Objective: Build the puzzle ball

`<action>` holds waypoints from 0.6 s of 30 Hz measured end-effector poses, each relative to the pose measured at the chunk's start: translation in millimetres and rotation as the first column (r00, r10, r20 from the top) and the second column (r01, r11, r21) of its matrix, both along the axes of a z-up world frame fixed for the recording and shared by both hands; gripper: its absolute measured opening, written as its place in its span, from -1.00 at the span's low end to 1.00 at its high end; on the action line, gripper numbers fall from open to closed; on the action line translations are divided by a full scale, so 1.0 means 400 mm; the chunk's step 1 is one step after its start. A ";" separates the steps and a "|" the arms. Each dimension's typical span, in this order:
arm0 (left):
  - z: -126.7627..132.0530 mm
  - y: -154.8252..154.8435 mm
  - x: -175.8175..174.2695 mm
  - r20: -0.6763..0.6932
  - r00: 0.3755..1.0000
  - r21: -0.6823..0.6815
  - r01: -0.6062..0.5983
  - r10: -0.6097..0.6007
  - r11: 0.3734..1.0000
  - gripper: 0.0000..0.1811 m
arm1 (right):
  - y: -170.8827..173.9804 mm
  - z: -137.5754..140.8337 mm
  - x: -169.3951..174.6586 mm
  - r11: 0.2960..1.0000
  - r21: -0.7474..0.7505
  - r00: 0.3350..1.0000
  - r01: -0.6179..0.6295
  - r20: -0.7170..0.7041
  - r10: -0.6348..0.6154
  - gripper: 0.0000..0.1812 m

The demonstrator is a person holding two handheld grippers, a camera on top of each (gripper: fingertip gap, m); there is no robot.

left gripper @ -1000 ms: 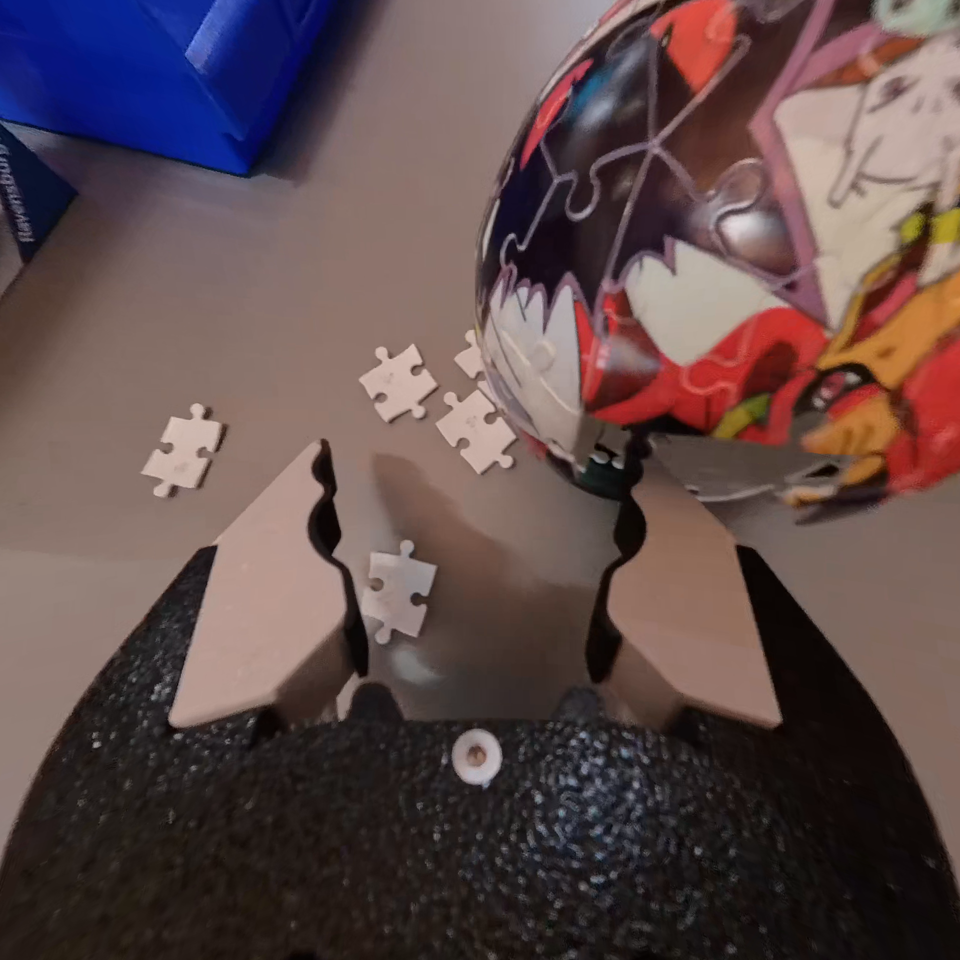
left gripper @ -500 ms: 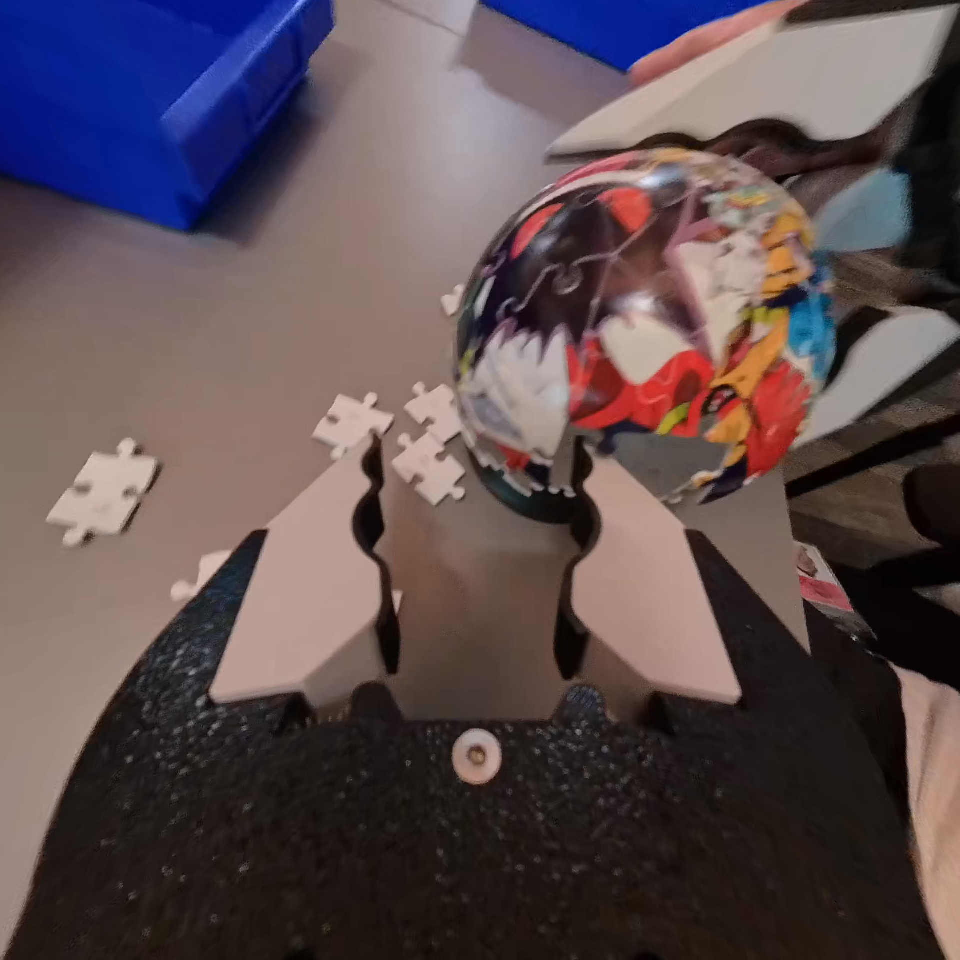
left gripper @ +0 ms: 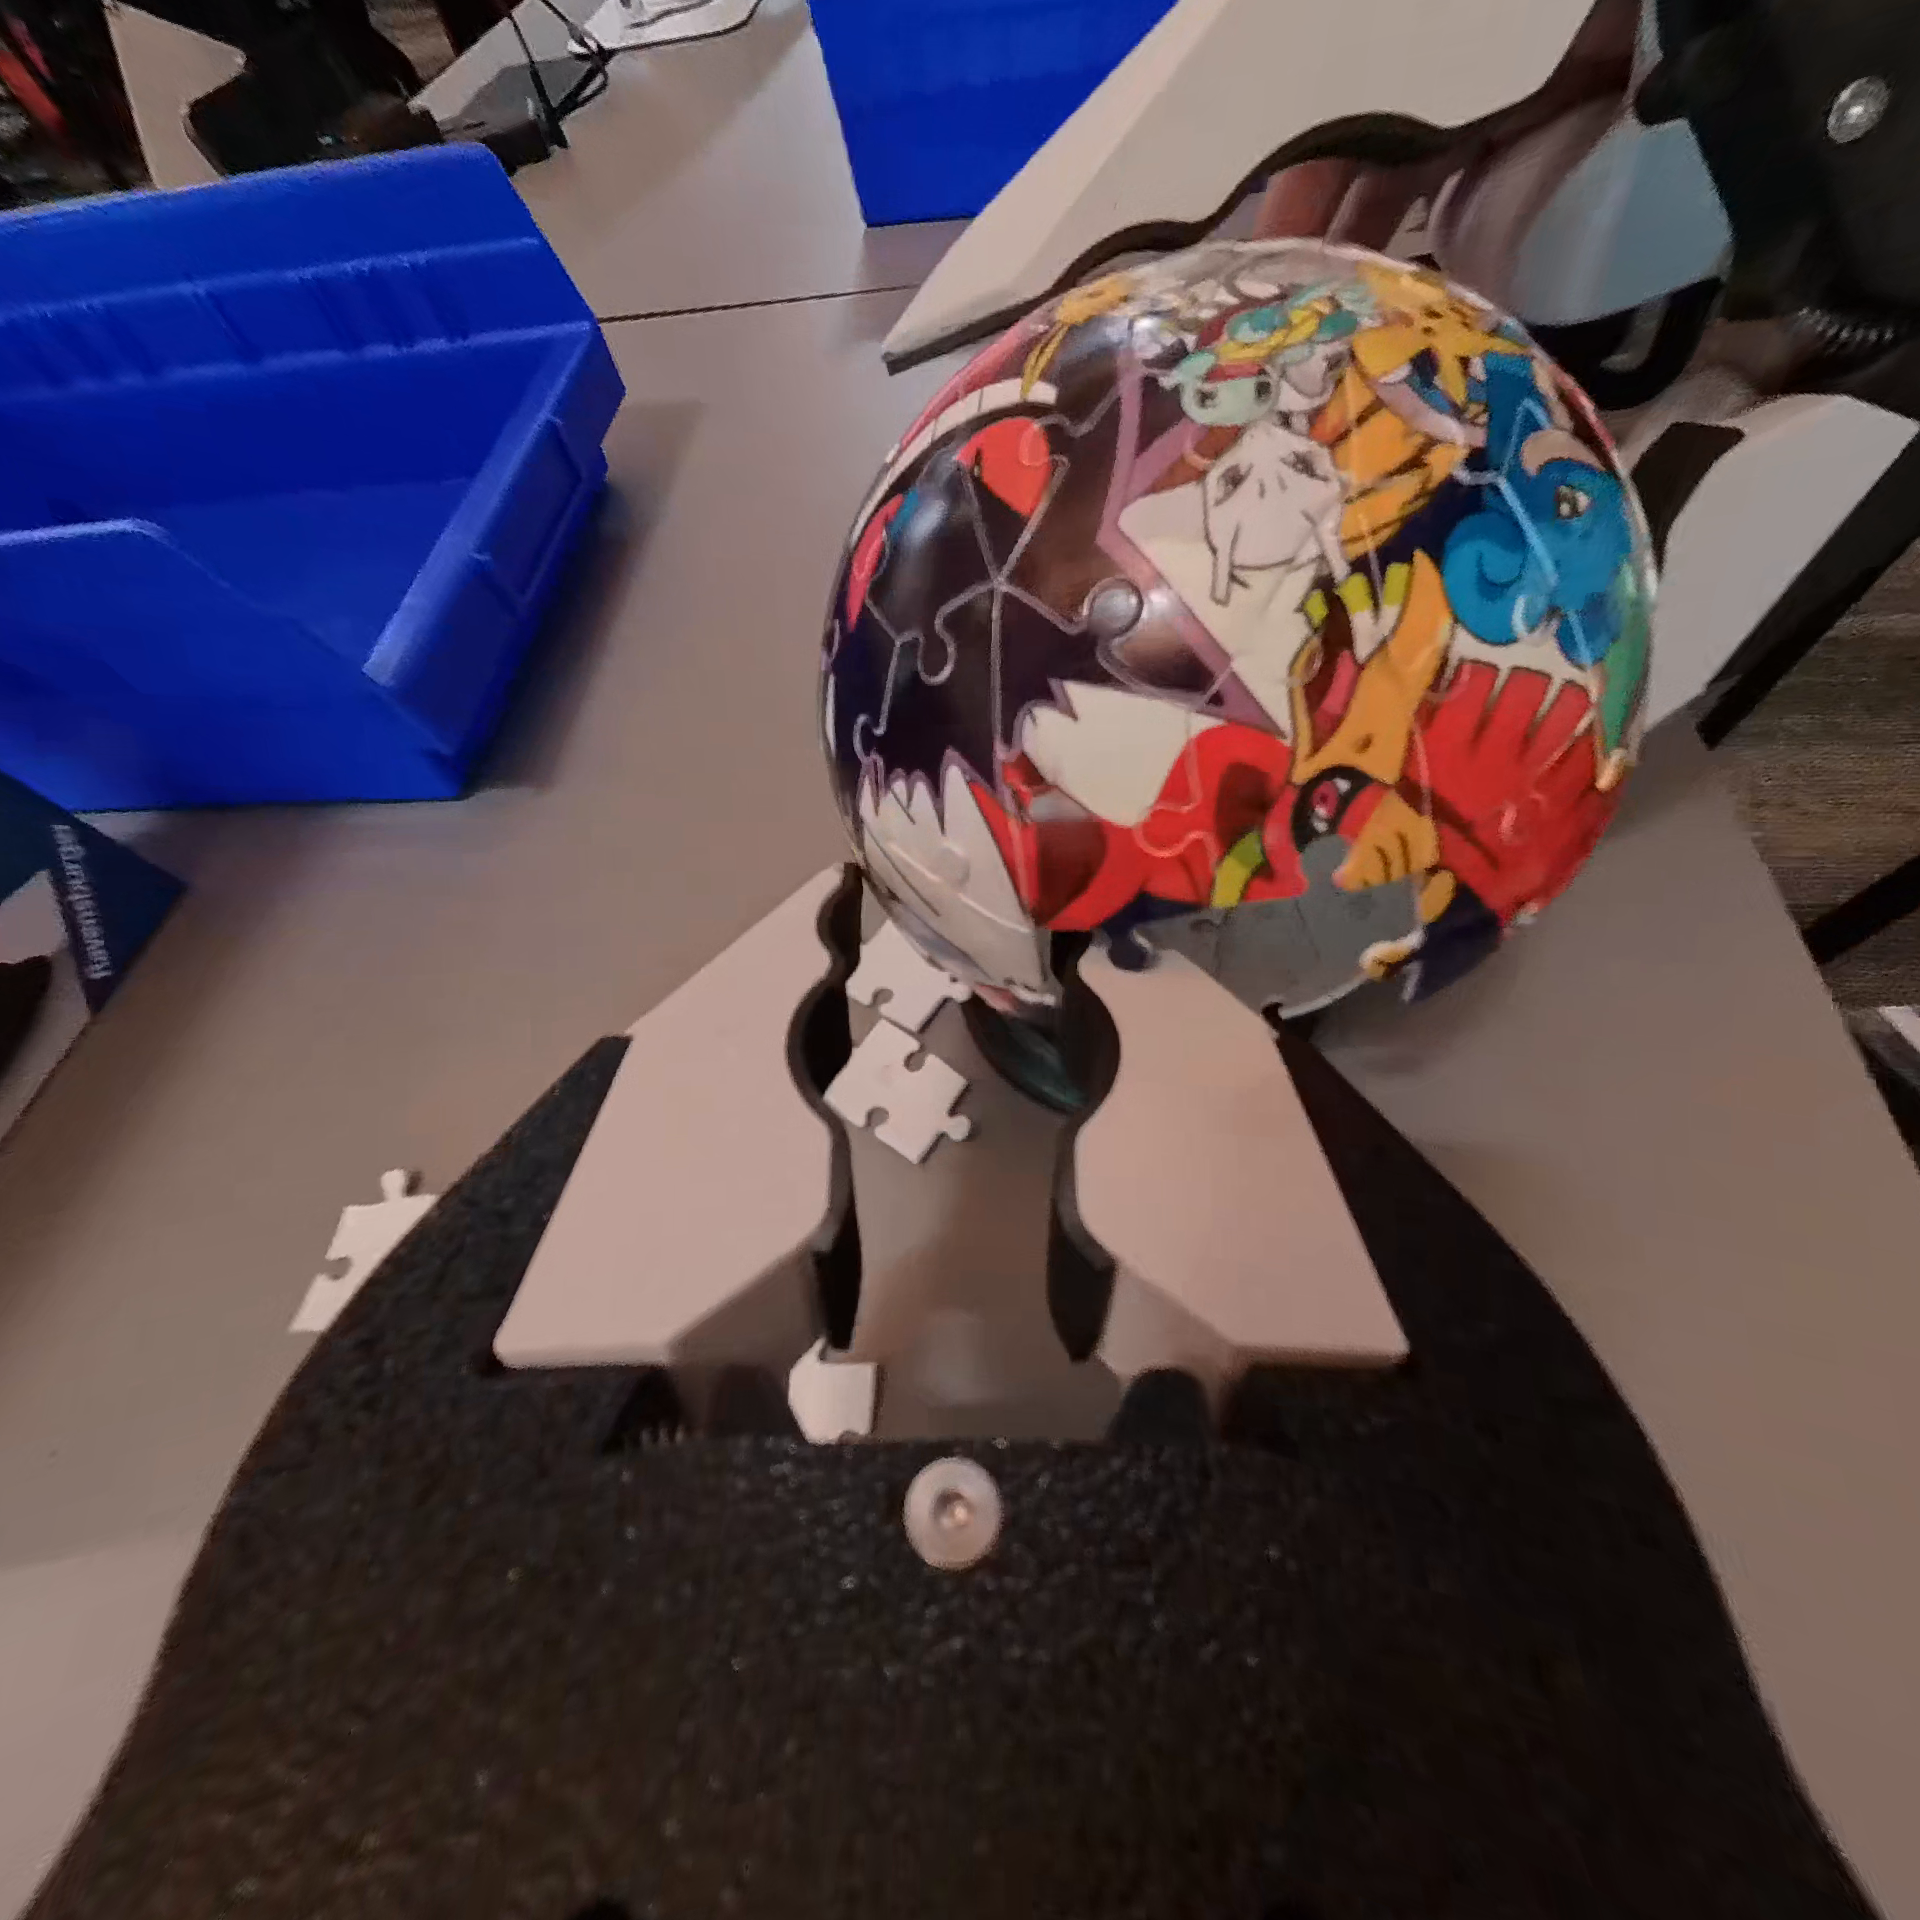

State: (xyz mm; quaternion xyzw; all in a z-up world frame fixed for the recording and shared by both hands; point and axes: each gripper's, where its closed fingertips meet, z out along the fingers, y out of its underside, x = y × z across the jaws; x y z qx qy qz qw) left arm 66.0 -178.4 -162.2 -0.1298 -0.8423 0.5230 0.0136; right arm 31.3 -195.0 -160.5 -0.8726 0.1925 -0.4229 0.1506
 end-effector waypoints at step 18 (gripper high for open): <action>-0.094 0.052 0.023 -0.031 0.996 0.129 -0.080 0.084 0.988 -0.39 | 0.003 0.000 0.025 0.846 -0.532 0.999 -0.040 -0.052 0.015 0.57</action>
